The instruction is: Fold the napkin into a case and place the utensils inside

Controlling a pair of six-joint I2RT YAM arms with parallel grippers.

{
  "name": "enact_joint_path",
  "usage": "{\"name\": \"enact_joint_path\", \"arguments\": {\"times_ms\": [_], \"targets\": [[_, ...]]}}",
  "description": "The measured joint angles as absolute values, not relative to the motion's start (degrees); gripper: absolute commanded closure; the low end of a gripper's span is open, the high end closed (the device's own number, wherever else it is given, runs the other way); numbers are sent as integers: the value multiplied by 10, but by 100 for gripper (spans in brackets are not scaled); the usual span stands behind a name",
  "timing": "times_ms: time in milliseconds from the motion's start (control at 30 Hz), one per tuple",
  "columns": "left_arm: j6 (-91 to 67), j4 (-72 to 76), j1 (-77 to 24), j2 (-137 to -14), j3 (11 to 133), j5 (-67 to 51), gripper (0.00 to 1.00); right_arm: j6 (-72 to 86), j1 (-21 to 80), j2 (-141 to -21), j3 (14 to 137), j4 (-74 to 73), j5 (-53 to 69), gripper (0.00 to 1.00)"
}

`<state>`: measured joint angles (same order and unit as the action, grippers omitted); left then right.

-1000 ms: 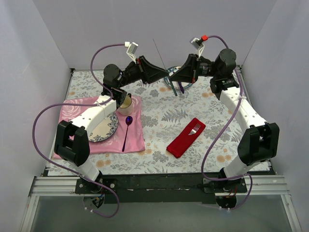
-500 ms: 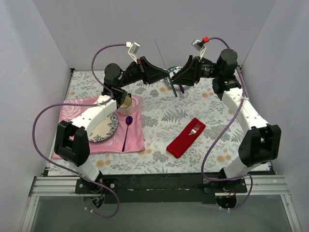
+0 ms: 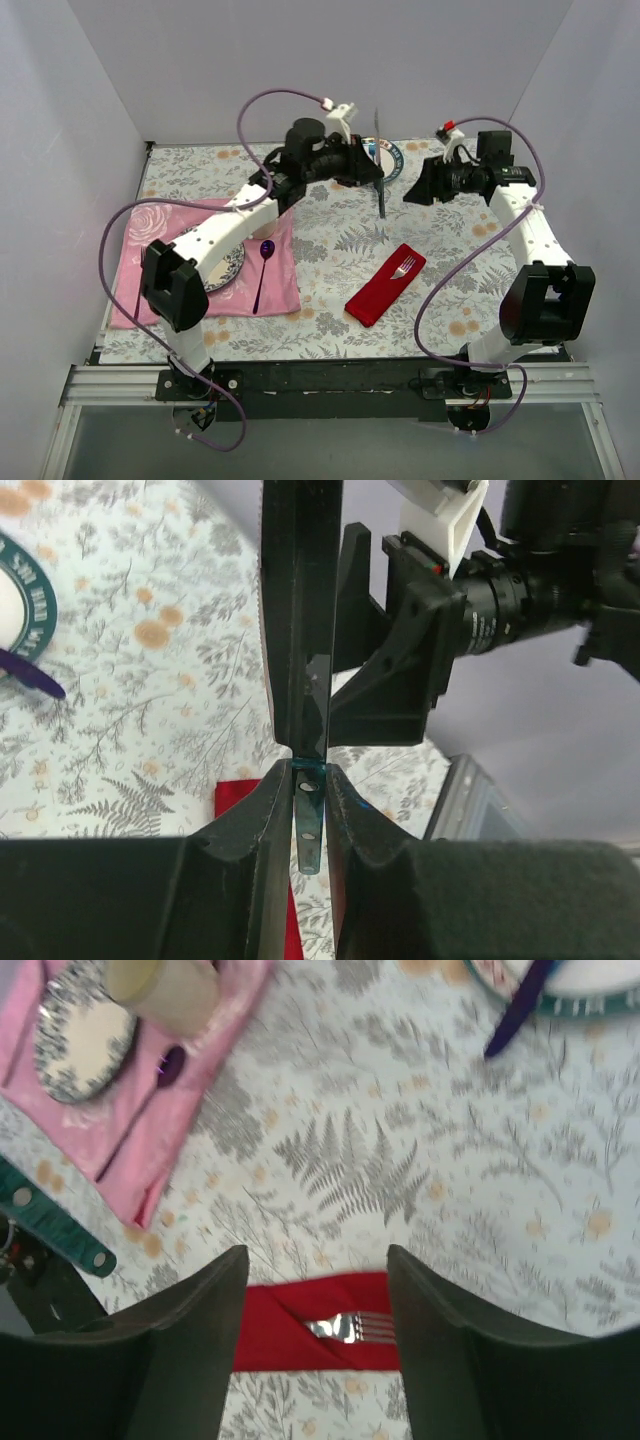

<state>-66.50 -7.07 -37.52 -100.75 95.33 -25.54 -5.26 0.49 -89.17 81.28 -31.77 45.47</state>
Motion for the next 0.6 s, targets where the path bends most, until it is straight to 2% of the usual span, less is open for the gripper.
{"name": "enact_joint_path", "arguments": {"times_ms": [133,267,600], "targets": [[-630,-168,-439,-1088,1021,-169,100,-126,7,-898,747,-363,378,48],[-612,-226,-480,-1158,1040,-115,100,-158,3,-926,731,-381,343,58],[-570,-309,-504,-1258,1086,-62,100,-171,-42,-981,695,-375,321,59]]}}
